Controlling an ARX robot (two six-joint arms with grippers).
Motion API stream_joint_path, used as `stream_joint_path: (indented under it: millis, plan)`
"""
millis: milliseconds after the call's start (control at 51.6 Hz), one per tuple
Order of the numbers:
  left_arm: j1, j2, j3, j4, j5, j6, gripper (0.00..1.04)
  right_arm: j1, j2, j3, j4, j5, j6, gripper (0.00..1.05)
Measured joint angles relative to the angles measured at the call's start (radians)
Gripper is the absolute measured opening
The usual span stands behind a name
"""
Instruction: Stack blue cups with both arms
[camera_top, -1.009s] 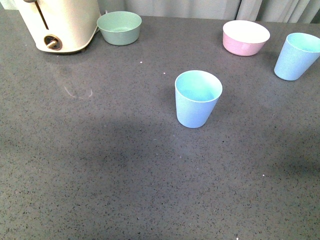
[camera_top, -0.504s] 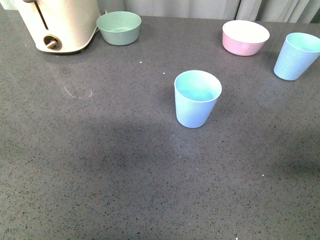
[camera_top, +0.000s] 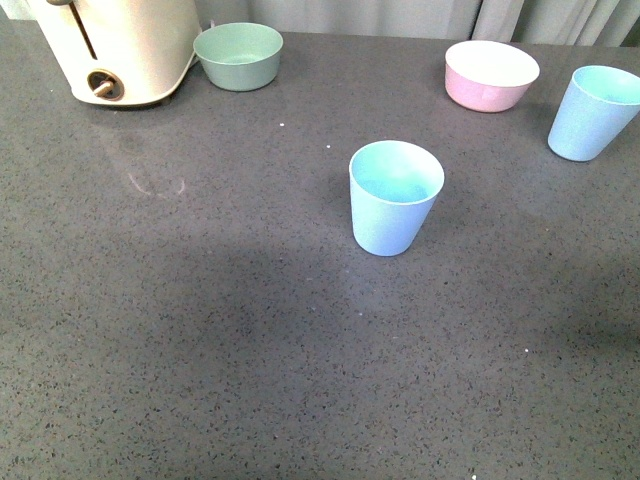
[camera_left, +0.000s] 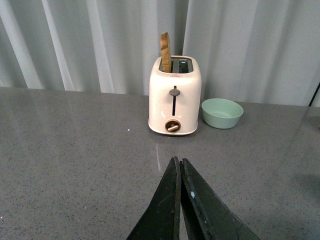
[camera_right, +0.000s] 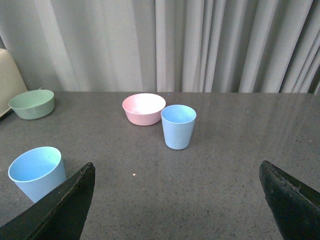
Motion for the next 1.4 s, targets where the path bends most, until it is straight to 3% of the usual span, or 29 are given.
stream_joint_path:
  millis: [175, 504, 640, 718, 756, 873, 970, 1125, 1397]
  plan:
    - [0.000, -0.160, 0.000, -0.185, 0.000, 0.000, 0.02, 0.000, 0.000, 0.000, 0.000, 0.000, 0.000, 0.96]
    - [0.000, -0.189, 0.000, -0.195, 0.000, 0.000, 0.03, 0.000, 0.000, 0.000, 0.000, 0.000, 0.000, 0.96]
    - [0.000, -0.189, 0.000, -0.195, 0.000, 0.000, 0.33, 0.000, 0.000, 0.000, 0.000, 0.000, 0.001, 0.96]
    - [0.000, -0.189, 0.000, -0.195, 0.000, 0.000, 0.50, -0.051, 0.151, 0.098, -0.262, -0.076, 0.085, 0.96]
    - [0.000, -0.190, 0.000, -0.195, 0.000, 0.000, 0.57, -0.111, 0.245, 0.126, -0.311, -0.129, 0.089, 0.96]
    - [0.000, -0.190, 0.000, -0.195, 0.000, 0.000, 0.82, -0.305, 0.534, 0.224, -0.130, -0.282, -0.031, 0.96]
    - [0.000, -0.190, 0.000, -0.195, 0.000, 0.001, 0.96, -0.348, 0.702, 0.307, -0.016, -0.296, -0.124, 0.96]
    - [0.000, -0.190, 0.000, -0.195, 0.000, 0.002, 0.96, -0.339, 1.069, 0.521, 0.055, -0.371, -0.303, 0.96]
    - [0.000, -0.190, 0.000, -0.195, 0.000, 0.002, 0.96, -0.246, 1.595, 0.955, -0.153, -0.320, -0.665, 0.96]
